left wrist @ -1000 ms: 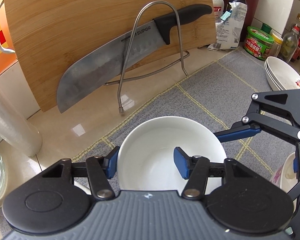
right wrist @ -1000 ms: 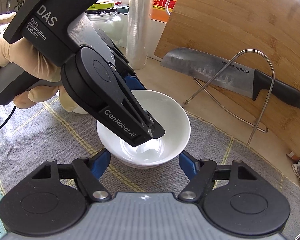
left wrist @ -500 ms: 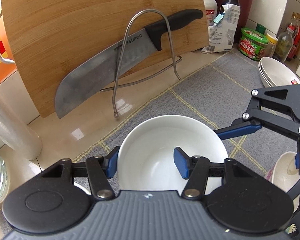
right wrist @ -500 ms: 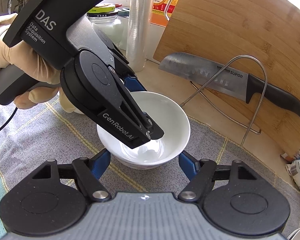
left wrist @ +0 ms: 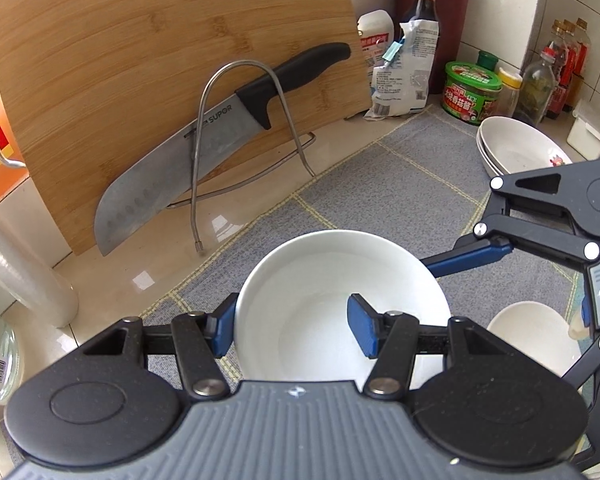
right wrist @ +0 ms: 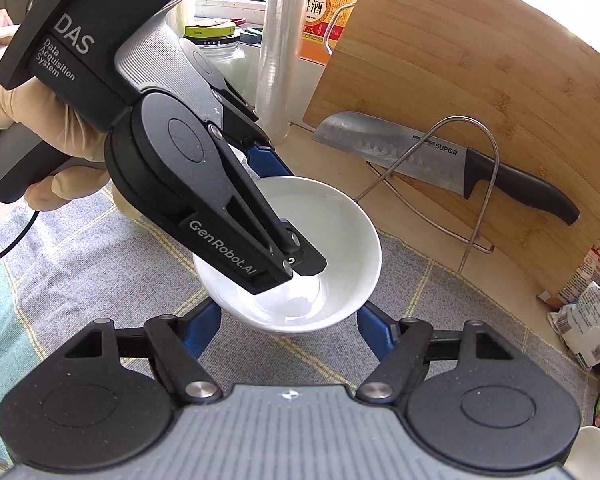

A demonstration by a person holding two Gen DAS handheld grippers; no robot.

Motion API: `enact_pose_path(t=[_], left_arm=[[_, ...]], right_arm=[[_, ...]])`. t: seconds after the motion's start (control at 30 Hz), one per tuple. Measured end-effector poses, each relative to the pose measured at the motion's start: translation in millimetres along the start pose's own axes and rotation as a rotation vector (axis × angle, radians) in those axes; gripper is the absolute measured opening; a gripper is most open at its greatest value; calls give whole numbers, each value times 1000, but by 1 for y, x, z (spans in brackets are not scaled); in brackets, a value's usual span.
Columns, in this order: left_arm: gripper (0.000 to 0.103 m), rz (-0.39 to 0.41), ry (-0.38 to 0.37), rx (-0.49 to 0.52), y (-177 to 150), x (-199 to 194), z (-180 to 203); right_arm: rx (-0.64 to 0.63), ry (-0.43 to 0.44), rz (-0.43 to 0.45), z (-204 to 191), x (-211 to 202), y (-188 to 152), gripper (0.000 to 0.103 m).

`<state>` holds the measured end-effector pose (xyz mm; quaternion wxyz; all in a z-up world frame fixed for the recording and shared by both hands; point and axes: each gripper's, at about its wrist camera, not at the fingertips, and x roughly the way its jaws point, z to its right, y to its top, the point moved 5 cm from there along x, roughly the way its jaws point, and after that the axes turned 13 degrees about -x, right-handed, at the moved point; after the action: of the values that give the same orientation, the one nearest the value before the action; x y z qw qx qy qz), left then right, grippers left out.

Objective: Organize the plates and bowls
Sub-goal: 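Lift the flower-pattern bowl with the left tool and carry it over the white bowl, then lower the flower-pattern bowl into the white bowl and open the left tool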

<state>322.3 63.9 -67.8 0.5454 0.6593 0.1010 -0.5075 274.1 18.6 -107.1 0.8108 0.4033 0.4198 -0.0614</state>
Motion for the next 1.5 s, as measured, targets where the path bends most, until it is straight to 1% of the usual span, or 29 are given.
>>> enact_pose_path(t=[0.23,0.73,1.17,1.5], left_arm=[[57,10,-8,17,-5,-14,21],[57,3,-25,61,-22,-32,74],[57,-28,-65,96,-38,-28,110],[57,-67,-88,112,-51,-17,121]], right_arm=[[3,-12,5,-6,-21,-11,79],[5,-31,-11,-18,-69,-37,79],[50,-26,-45,-25,-91,-65,79],[82,-7,-77,-31,-94,-82,79]])
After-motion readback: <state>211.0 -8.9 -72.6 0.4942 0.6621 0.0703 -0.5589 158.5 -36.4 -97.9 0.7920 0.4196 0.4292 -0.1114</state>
